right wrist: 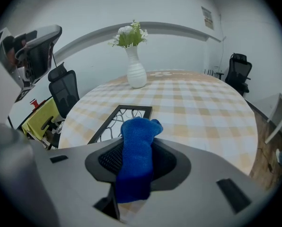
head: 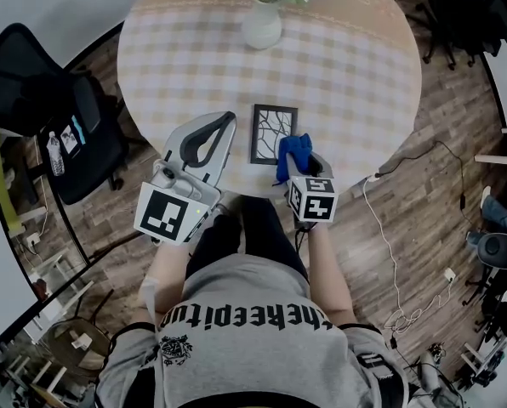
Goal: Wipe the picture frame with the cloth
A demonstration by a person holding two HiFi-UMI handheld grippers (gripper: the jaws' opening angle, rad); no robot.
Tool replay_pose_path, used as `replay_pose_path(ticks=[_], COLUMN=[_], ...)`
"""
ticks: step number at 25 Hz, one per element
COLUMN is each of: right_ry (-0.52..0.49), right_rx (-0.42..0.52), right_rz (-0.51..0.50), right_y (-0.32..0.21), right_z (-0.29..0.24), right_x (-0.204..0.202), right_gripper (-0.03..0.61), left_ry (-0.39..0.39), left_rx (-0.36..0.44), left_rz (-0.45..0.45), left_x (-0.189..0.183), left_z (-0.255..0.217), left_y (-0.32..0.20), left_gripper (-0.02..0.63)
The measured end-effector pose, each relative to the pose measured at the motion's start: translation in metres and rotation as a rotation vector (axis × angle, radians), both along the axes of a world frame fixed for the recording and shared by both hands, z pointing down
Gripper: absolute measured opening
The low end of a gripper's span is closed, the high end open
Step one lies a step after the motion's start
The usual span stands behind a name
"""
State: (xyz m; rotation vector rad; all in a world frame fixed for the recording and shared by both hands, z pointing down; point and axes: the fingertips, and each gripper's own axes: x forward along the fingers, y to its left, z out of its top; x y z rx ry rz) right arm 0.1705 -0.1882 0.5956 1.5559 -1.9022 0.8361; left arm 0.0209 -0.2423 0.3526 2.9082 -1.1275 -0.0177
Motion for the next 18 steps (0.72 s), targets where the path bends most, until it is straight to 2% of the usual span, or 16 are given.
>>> replay_pose_path(ticks=[7,18], right_ry=[-0.050,-0.099], right_rx=[0.043,0.229], right_rz=[0.020,0.068], right_y=[-0.003,0.001], right_z=[-0.004,-0.058], right_x=[-0.005,-0.022], right_gripper=[0.144,0.146], left_ry=[-0.015,-0.005], left_rx=[0.005,0.028], left_rz=[0.003,0.060], left_x=[0.002,-0.013], left_z=[-0.004,-0.010], left_y=[0.002,0.028], left_gripper=[0.015,0.015])
